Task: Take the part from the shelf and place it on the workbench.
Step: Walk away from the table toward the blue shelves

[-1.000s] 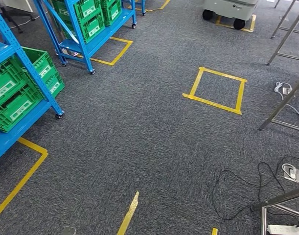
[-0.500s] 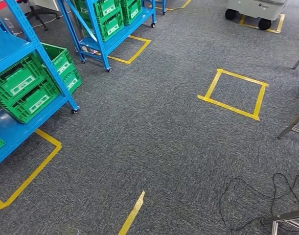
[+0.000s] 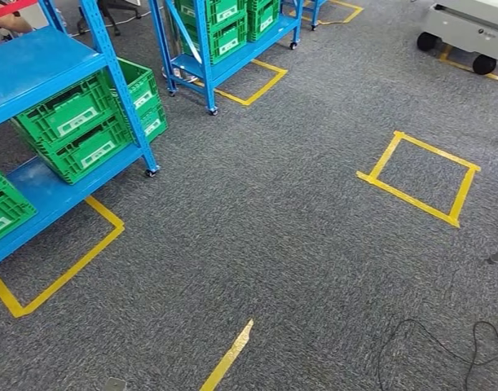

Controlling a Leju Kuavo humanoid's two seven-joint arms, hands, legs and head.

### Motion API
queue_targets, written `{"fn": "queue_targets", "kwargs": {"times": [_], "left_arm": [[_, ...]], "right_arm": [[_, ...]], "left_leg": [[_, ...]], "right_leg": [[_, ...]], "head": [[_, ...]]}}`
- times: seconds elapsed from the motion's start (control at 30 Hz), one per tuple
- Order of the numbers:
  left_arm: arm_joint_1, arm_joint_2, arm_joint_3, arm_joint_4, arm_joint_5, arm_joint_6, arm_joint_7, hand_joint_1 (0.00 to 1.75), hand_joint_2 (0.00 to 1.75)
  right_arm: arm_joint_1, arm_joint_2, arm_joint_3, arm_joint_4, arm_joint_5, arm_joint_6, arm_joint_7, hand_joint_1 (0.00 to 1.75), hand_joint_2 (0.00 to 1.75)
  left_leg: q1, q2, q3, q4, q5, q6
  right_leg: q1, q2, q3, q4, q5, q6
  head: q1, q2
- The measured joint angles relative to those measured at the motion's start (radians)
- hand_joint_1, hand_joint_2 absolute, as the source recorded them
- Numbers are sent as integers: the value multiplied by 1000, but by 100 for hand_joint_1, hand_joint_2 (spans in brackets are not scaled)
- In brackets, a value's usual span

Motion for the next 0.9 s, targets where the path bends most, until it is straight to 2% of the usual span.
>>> {"fn": "queue_targets", "kwargs": {"times": [0.03, 0.1, 0.13, 0.17, 0.2, 0.27, 0.33, 0.37, 0.43, 0.47, 0.5, 0.53, 0.57, 0.63, 0.67, 0.73, 0.8, 0.87, 0.9], "left_arm": [[1, -1, 0, 0, 0, 0, 0, 0, 0], [2, -2, 0, 0, -1, 0, 0, 0, 0], [1, -2, 0, 0, -2, -1, 0, 0, 0], [1, -1, 0, 0, -3, -1, 0, 0, 0], [1, -1, 1, 0, -4, -1, 0, 0, 0], [3, 0, 1, 0, -5, -1, 0, 0, 0], [5, 2, 2, 0, -5, -1, 0, 0, 0], [5, 2, 2, 0, -5, -1, 0, 0, 0], [2, 0, 2, 0, -6, -1, 0, 0, 0], [1, 0, 2, 0, -6, -1, 0, 0, 0], [2, -1, 2, 0, -6, -1, 0, 0, 0], [4, -1, 2, 0, -6, -1, 0, 0, 0], [6, 0, 2, 0, -6, -1, 0, 0, 0], [5, 0, 2, 0, -6, 0, 0, 0, 0], [3, 1, 2, 0, -6, 0, 0, 0, 0], [1, 1, 2, 0, -7, 0, 0, 0, 0], [4, 1, 2, 0, -7, 0, 0, 0, 0], [7, 1, 2, 0, -7, 0, -1, 0, 0], [6, 0, 2, 0, -8, 0, -1, 0, 0]], "right_arm": [[1, 0, 0, 0, 0, 0, 0, 0, 0], [1, -1, 0, 0, 0, 0, 0, 0, 0], [1, -1, 0, 0, 0, 0, 0, 0, 0], [0, -1, 0, 0, 0, -1, 0, 0, 0], [-1, -1, 0, 0, 0, -1, 0, 0, 0], [-2, -1, 0, 1, 0, -1, 0, 0, 0], [-2, -1, 0, 1, 0, -1, 0, 0, 0], [-2, -2, 0, 1, 0, -1, 0, 0, 0], [0, -2, 0, 1, 0, -1, 0, 0, 0], [1, -2, 0, 1, 0, -1, 0, 0, 0], [2, -2, 0, 1, 0, -1, 0, 0, 0], [1, -2, 0, 1, 0, -1, 0, 0, 0], [1, -2, 0, 1, 0, -1, 0, 0, 0], [0, -2, 0, 1, 0, -1, 0, 0, 0], [-1, -2, 0, 1, 0, -1, 0, 0, 0], [-2, -2, 0, 1, 0, 0, 0, 0, 0], [-4, -2, 0, 1, 0, 0, 0, 0, 0], [-6, -2, 0, 1, 0, 0, 0, 0, 0], [-5, -2, 0, 1, 0, 0, 0, 0, 0]], "left_leg": [[0, -10, 1, 1, -1, -1], [2, -28, 5, 3, -4, -6], [1, -36, 5, 7, -7, -11], [-1, -43, 3, 10, -8, -17], [-1, -50, 0, 13, -8, -23], [0, -60, -5, 14, -6, -33], [2, -44, -15, 36, -25, -42], [2, -27, -32, 75, -50, -47], [4, 3, -93, 204, -115, -54], [5, 8, -123, 265, -137, -56], [5, 10, -139, 298, -141, -56], [6, 12, -138, 294, -124, -55], [5, 14, -118, 253, -91, -52], [0, 36, -52, 122, -24, -39], [-4, 49, -26, 68, -9, -32], [-11, 57, -10, 29, -11, -24], [-9, 44, -9, 19, -10, -17], [-3, 30, -3, 8, -4, -8], [0, 23, -1, 5, -2, -5]], "right_leg": [[-1, 1, 3, -16, 23, 1], [-6, 12, 55, -138, 99, 1], [-9, 23, 85, -204, 124, 0], [-11, 33, 107, -247, 136, -2], [-11, 40, 118, -267, 136, -5], [-9, 34, 122, -269, 135, -14], [-10, 21, 124, -272, 137, -25], [-11, 13, 125, -274, 137, -30], [-8, -6, 125, -274, 135, -38], [-6, -16, 126, -274, 134, -40], [-5, -24, 126, -274, 132, -41], [-4, -31, 128, -274, 131, -42], [-3, -38, 131, -274, 129, -42], [0, -51, 138, -273, 124, -39], [3, -58, 140, -272, 121, -35], [6, -71, 140, -271, 118, -28], [4, -79, 142, -272, 114, -19], [3, -51, 123, -232, 87, -9], [1, -30, 97, -182, 61, -5]], "head": [[0, 0], [0, 0], [1, 0], [0, 0], [1, 0], [0, 0], [-3, 0], [-6, 0], [-12, 0], [-12, 0], [-12, 0], [-12, 0], [-12, 0], [-12, 0], [-12, 0], [-10, 0], [-8, 0], [-5, 0], [-2, 0]]}}
